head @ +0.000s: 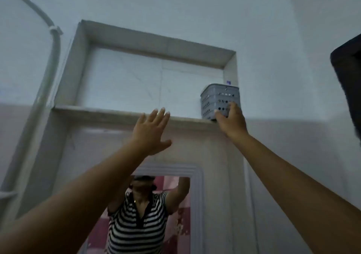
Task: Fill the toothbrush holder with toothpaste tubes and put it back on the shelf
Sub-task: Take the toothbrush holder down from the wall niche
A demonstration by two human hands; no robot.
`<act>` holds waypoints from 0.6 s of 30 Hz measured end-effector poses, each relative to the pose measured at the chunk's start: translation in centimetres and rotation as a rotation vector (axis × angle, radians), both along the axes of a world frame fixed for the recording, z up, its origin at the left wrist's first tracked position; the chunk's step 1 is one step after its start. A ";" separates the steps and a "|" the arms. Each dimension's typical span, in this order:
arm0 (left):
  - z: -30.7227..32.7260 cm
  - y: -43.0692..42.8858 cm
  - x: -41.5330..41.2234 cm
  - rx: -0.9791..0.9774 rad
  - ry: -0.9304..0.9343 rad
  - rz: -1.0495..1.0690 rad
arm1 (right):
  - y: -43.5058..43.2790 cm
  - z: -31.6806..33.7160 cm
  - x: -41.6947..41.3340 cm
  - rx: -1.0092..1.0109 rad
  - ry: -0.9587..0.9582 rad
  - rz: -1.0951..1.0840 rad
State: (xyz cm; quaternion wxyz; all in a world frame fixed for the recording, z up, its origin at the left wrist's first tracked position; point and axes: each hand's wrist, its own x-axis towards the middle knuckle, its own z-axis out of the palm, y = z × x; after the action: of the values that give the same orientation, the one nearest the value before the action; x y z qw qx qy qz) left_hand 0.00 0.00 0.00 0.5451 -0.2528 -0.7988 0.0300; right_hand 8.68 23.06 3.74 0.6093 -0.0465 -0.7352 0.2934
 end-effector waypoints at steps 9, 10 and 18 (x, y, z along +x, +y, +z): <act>-0.6 0.2 -1.1 0.056 -0.029 -0.108 | -2.3 2.1 -3.1 -0.144 -0.022 -0.153; -0.7 0.1 -1.2 0.052 -0.039 -0.115 | -2.7 2.3 -3.3 -0.149 -0.011 -0.166; -0.4 -0.3 -0.8 0.034 -0.084 -0.135 | -2.2 5.5 -3.9 -0.240 -0.032 -0.103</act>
State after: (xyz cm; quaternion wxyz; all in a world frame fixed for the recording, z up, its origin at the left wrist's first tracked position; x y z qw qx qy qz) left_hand -0.78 -0.31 -0.41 0.5160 -0.2976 -0.8026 -0.0312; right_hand 4.77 20.87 9.26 0.6020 -0.1616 -0.7009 0.3468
